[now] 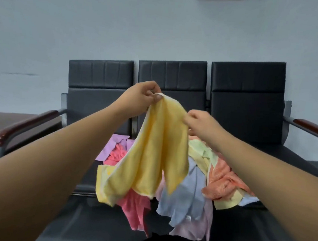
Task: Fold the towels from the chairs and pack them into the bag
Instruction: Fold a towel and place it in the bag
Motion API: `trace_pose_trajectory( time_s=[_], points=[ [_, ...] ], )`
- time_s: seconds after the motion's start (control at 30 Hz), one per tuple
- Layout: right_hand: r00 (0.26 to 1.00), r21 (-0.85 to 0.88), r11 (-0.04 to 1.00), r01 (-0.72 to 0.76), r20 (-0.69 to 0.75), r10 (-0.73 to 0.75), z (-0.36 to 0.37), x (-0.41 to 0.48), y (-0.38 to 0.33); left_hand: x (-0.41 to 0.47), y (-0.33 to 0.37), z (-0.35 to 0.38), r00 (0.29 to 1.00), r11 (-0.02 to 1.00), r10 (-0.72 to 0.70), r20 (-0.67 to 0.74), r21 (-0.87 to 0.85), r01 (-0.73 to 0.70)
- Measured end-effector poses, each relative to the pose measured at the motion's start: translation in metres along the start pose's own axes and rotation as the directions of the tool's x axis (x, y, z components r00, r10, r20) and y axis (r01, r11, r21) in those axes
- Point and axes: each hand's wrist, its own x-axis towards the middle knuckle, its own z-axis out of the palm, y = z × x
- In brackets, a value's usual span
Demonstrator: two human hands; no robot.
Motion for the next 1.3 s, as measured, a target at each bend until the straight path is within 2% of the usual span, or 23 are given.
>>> trace_pose_trajectory(
  time_s=[0.1,0.13,0.23,0.27,0.33,0.4,0.43,0.47,0.5,0.53,0.6,0.63,0.7,0.73,0.8,0.9,1.0,1.13,1.23,1.3],
  points=[
    [0.993,0.237,0.971,-0.019,-0.112,0.047,-0.02,-0.007,-0.016,-0.006,0.005,-0.013,0.997,0.998,-0.067,-0.025,-0.021,0.066],
    [0.995,0.264,0.964,-0.028,-0.083,0.052,-0.029,-0.01,-0.019,-0.009,0.006,-0.015,0.996,0.996,-0.082,-0.021,0.018,0.082],
    [0.986,0.267,0.962,-0.06,0.166,0.015,-0.048,-0.019,-0.022,-0.017,0.007,-0.02,0.997,0.953,-0.063,0.039,0.298,0.048],
    [0.967,0.207,0.973,-0.099,0.253,0.044,-0.053,-0.022,-0.021,-0.02,0.006,-0.021,0.995,0.924,-0.06,0.08,0.382,0.025],
    [0.895,-0.088,0.98,-0.177,0.4,0.197,-0.062,-0.027,-0.015,-0.024,-0.001,-0.022,0.987,0.884,-0.089,0.133,0.467,0.017],
    [0.803,-0.439,0.89,-0.122,0.483,0.348,-0.068,-0.034,-0.002,-0.029,-0.011,-0.023,0.986,0.875,-0.124,0.11,0.48,0.057],
    [0.802,-0.511,0.854,-0.099,0.467,0.373,-0.07,-0.038,0.003,-0.031,-0.015,-0.023,0.986,0.875,-0.139,0.088,0.477,0.081],
    [0.834,-0.48,0.868,-0.127,0.422,0.355,-0.071,-0.039,0.009,-0.033,-0.02,-0.023,0.985,0.873,-0.155,0.074,0.477,0.102],
    [0.876,-0.344,0.921,-0.183,0.368,0.312,-0.071,-0.04,0.013,-0.036,-0.022,-0.022,0.983,0.872,-0.171,0.071,0.476,0.117],
    [0.917,-0.126,0.966,-0.225,0.308,0.253,-0.07,-0.04,0.015,-0.039,-0.025,-0.021,0.977,0.874,-0.195,0.085,0.468,0.133],
    [0.969,0.303,0.933,-0.193,0.209,0.132,-0.064,-0.037,0.011,-0.047,-0.029,-0.019,0.956,0.906,-0.243,0.167,0.391,0.162],
    [0.982,0.415,0.898,-0.148,0.171,0.083,-0.061,-0.035,0.006,-0.05,-0.03,-0.017,0.939,0.935,-0.255,0.23,0.305,0.179],
    [0.987,0.472,0.879,-0.074,0.16,-0.003,-0.053,-0.031,-0.009,-0.054,-0.03,-0.011,0.92,0.974,-0.222,0.322,0.033,0.223],
    [0.981,0.461,0.885,-0.057,0.191,-0.036,-0.049,-0.031,-0.018,-0.055,-0.028,-0.007,0.916,0.959,-0.196,0.351,-0.127,0.254],
    [0.953,0.437,0.898,-0.06,0.292,-0.078,-0.042,-0.033,-0.037,-0.054,-0.021,0.0,0.907,0.879,-0.123,0.403,-0.381,0.288],
    [0.915,0.37,0.928,-0.046,0.387,-0.11,-0.034,-0.034,-0.049,-0.052,-0.003,0.008,0.901,0.814,-0.037,0.433,-0.51,0.279],
    [0.927,0.235,0.972,0.019,0.359,-0.104,-0.032,-0.031,-0.046,-0.048,-0.001,0.007,0.931,0.872,-0.013,0.365,-0.451,0.189],
    [0.922,0.116,0.993,0.012,0.382,-0.055,-0.028,-0.032,-0.026,-0.042,-0.011,0.001,0.961,0.921,-0.084,0.265,-0.348,0.177],
    [0.855,-0.185,0.982,0.029,0.513,0.072,-0.027,-0.035,-0.003,-0.04,-0.025,0.0,0.967,0.961,-0.144,0.21,-0.203,0.187],
    [0.82,-0.449,0.889,0.089,0.539,0.19,-0.029,-0.035,0.014,-0.038,-0.035,-0.001,0.971,0.965,-0.205,0.12,-0.144,0.221]
  ],
)
